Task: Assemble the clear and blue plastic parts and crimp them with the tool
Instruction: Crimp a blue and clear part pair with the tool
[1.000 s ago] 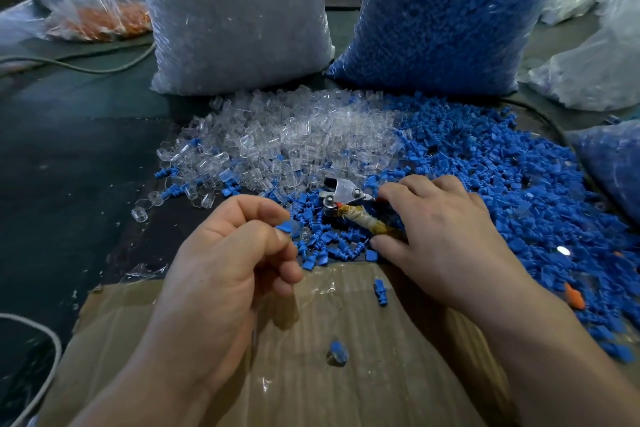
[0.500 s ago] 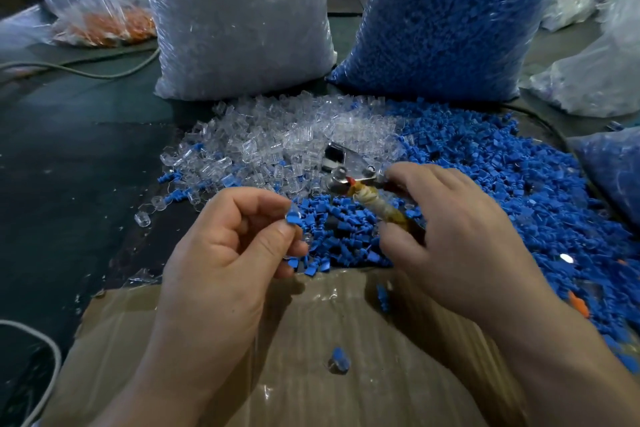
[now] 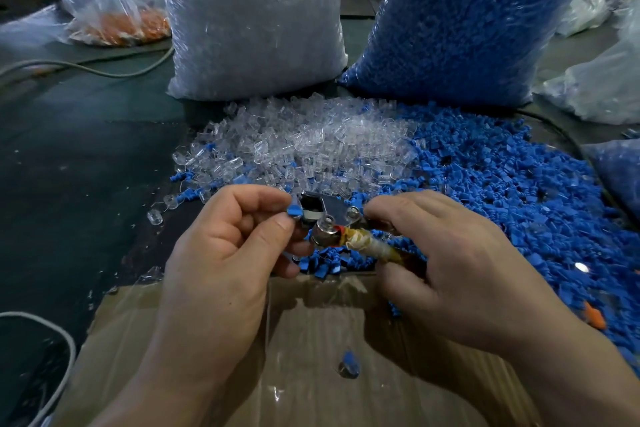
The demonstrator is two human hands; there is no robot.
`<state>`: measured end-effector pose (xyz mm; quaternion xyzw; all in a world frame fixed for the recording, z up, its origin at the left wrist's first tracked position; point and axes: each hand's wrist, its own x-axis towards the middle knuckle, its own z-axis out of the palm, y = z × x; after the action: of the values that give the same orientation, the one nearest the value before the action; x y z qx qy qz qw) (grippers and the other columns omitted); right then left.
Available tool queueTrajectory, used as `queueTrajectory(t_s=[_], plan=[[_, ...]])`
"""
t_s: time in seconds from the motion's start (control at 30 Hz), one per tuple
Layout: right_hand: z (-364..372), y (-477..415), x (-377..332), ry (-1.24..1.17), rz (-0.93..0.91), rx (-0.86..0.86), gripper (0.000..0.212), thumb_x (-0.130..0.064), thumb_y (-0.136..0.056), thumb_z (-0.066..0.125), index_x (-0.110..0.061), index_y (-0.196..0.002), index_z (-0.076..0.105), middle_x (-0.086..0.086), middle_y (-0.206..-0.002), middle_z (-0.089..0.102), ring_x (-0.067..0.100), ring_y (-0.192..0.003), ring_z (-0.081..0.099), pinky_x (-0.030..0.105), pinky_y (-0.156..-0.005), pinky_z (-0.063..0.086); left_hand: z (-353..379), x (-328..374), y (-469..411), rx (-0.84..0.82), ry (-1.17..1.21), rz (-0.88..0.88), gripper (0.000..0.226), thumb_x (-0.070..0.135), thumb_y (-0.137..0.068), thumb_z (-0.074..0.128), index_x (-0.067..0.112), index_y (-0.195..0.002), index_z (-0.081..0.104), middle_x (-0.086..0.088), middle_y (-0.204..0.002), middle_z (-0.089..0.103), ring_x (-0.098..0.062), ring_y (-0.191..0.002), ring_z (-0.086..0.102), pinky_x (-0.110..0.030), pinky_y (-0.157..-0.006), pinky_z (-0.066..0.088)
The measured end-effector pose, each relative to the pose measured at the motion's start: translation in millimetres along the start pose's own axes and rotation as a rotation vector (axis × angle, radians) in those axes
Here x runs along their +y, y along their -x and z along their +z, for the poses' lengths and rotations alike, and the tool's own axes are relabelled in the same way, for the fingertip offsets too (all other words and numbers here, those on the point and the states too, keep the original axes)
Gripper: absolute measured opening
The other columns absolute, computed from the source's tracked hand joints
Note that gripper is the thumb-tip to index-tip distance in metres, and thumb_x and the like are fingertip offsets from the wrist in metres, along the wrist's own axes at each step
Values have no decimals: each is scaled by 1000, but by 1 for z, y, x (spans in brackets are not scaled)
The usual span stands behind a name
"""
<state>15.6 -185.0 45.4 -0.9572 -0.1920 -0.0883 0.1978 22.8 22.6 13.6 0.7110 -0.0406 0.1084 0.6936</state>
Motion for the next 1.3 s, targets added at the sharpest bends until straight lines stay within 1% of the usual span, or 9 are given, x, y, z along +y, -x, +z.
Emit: queueTrajectory(t_s=[0.23, 0.37, 0.43, 0.53, 0.67, 0.8, 0.9, 1.0, 1.3], plan=[[2, 0, 1, 5, -50, 48, 45, -36, -76, 50, -24, -118, 59, -10, -99, 64, 14, -91, 57, 39, -80, 47, 0, 1, 0, 1, -93, 38, 29, 10, -91, 65, 38, -94, 70, 4, -81, 75, -12, -69, 73, -22, -58, 58], [2, 0, 2, 36, -58, 79, 46, -35, -75, 51, -22, -118, 60, -9, -98, 66, 15, -90, 59, 42, -79, 44, 1, 6, 2, -9, -61, 41, 18, 30, -80, 62, 37, -94, 71, 3, -82, 76, -13, -70, 74, -21, -57, 58], [2, 0, 2, 40, -62, 72, 46, -36, -75, 51, -23, -118, 60, -9, -100, 66, 15, -92, 59, 41, -80, 44, -1, 6, 2, -19, -70, 47, 17, 25, -84, 64, 36, -94, 72, 2, -80, 76, -14, -69, 74, -21, -56, 58], [4, 0, 1, 39, -60, 41, 48, -38, -76, 51, -23, -121, 59, -8, -101, 65, 16, -94, 58, 40, -82, 46, -1, 5, 2, -40, -149, 67, 33, 5, -92, 63, 37, -94, 72, 4, -80, 76, -11, -68, 73, -22, -59, 59], [5, -1, 2, 53, -46, -11, 46, -41, -79, 49, -24, -121, 58, -8, -99, 63, 18, -91, 57, 39, -79, 47, 0, 6, 3, -35, -175, 72, 35, 4, -92, 63, 38, -94, 72, 7, -79, 75, -8, -67, 72, -21, -61, 60], [7, -3, 2, 119, -24, -42, 47, -54, -80, 41, -27, -113, 60, -11, -90, 59, 15, -82, 54, 28, -68, 38, 3, 7, 5, -48, -183, 86, 33, 8, -92, 67, 41, -93, 71, 7, -81, 75, -6, -68, 72, -18, -59, 57], [7, -4, 1, 109, -19, -26, 47, -60, -79, 39, -29, -104, 63, -12, -84, 56, 14, -78, 53, 27, -64, 35, 3, 6, 5, -33, -184, 90, 21, 24, -86, 65, 42, -94, 71, 7, -82, 75, -10, -69, 73, -21, -60, 59], [7, -5, -1, 92, -22, 26, 45, -61, -79, 42, -27, -96, 65, -11, -76, 55, 14, -71, 52, 27, -60, 32, 1, 6, 4, -27, -176, 99, 23, 25, -85, 61, 43, -94, 71, 7, -83, 75, -12, -68, 73, -24, -59, 60], [4, -4, -3, 30, -7, 29, 39, -63, -80, 42, -29, -82, 61, -13, -69, 52, 10, -66, 51, 30, -57, 41, 1, 10, 6, -38, -212, 159, 23, 25, -86, 60, 43, -97, 69, 12, -86, 73, -8, -71, 71, -17, -60, 56]])
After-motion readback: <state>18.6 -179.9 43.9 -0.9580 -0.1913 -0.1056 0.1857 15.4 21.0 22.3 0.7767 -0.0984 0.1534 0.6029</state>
